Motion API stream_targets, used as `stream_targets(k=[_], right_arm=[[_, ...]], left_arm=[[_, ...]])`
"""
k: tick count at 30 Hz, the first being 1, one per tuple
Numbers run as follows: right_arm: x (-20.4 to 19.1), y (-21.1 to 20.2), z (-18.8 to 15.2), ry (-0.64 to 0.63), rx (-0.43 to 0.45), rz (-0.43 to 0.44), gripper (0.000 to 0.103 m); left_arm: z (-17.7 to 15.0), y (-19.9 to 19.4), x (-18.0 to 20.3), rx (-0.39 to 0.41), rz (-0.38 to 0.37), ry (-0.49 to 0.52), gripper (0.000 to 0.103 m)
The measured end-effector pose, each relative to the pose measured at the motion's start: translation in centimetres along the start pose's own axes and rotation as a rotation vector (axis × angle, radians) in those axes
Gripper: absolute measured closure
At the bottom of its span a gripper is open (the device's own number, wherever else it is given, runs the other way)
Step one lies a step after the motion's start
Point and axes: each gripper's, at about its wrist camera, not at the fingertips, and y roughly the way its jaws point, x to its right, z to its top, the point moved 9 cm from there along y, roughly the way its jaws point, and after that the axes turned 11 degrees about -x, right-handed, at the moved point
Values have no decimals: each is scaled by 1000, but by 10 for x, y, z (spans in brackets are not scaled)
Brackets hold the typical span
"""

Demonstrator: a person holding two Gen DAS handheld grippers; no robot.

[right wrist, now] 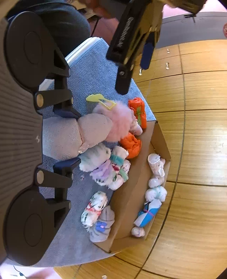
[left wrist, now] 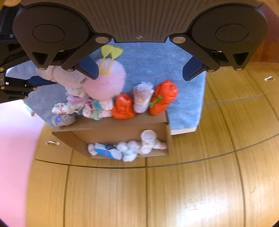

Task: Organize objects
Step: 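Grasp the pink pompom toy with the left gripper while the right grasps the beige sock, then carry the pink pompom toy and beige sock toward the box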

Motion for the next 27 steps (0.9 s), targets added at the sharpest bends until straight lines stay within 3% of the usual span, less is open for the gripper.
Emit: stream_targets(k=[7, 15, 21, 27], right_arm=[[23, -22, -16, 30, 13, -30, 62], [69, -23, -24, 152, 23, -91, 62], [80, -18, -26, 175, 15, -84, 61], [83, -16, -26, 176, 8, -65, 59]], left_arm=[[5, 12, 29, 2, -41, 68, 1], [7, 38, 54, -34, -53, 113, 5], [-3, 62, 52, -89, -96, 63, 27], [-5, 63, 50, -71, -90, 84, 37]])
